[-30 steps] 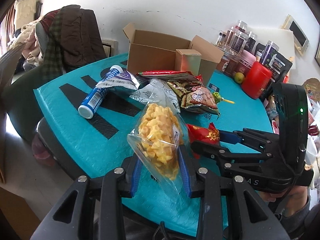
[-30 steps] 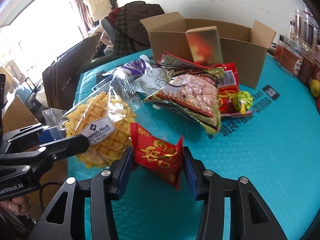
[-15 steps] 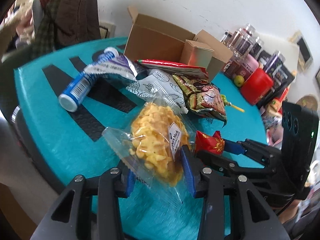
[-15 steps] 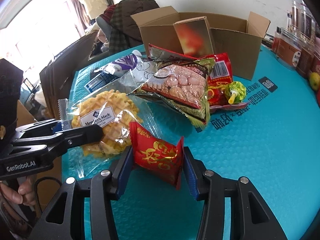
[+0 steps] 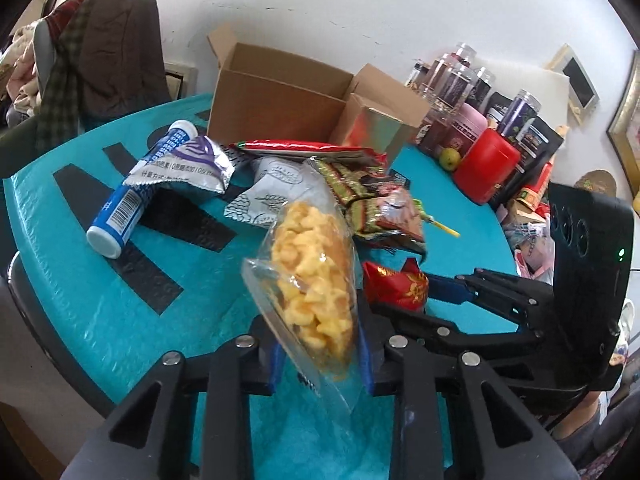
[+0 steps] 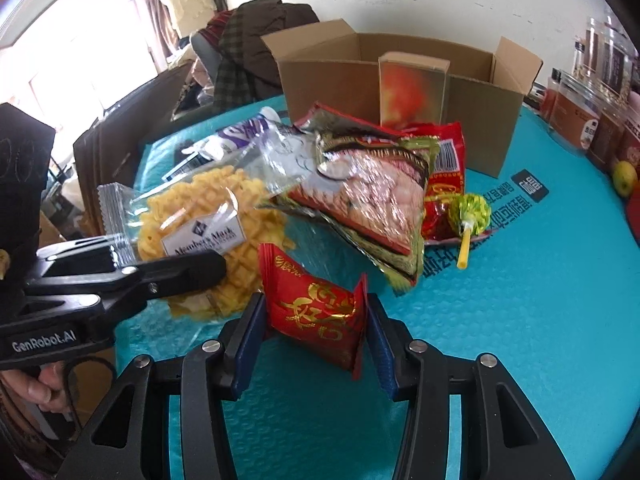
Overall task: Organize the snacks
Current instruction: 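Lift the waffle bag and red packet and carry both toward the cardboard box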
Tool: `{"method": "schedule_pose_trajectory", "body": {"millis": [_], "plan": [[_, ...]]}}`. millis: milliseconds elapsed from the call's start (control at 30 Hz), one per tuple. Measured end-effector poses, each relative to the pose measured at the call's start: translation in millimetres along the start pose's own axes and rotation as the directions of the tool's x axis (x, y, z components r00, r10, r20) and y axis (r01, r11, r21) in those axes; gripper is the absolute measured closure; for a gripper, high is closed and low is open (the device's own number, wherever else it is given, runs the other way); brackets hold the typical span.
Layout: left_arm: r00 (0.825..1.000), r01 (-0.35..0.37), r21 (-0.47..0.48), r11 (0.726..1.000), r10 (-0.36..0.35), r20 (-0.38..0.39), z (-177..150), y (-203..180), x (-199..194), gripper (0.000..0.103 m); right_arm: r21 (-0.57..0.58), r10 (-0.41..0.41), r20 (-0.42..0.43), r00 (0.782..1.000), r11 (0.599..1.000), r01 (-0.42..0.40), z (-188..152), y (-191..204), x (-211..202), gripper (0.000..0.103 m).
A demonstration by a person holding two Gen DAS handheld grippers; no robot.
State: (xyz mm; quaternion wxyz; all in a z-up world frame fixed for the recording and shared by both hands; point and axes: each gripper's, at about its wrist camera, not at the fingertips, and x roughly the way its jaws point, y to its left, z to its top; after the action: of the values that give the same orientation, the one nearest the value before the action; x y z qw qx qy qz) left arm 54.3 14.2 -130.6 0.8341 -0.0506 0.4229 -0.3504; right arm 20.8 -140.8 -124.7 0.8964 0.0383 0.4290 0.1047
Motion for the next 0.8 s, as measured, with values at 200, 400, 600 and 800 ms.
{"method": "schedule_pose_trajectory", "body": {"millis": [200,400,600,800], "plan": [[0.999,-0.003,0.025,1.000,0.001,0.047,-0.1,-13.3,-29.4,0.078,-0.016,0.031,0.054,0.998,0.999,-0.031,2.8,15.2,-23.0,0.055],[0.991,-0.025,0.082,0.996,0.014,0.132,9.8,-34.4,-65.4,0.078,-0.036,0.047,0.134,0.990,0.998,-0.043,9.9,28.1,-53.0,0.055],[0.982,-0.028,0.126,0.992,0.004,0.188,32.6,-49.0,-80.1,0.078,-0.056,0.033,0.210,0.977,0.998,-0.021,33.9,31.3,-79.5,0.055],[0.974,0.004,0.155,0.988,-0.040,0.224,63.6,-59.9,-81.8,0.078,-0.061,-0.010,0.248,0.969,0.998,0.026,62.9,23.3,-96.2,0.055]]}}
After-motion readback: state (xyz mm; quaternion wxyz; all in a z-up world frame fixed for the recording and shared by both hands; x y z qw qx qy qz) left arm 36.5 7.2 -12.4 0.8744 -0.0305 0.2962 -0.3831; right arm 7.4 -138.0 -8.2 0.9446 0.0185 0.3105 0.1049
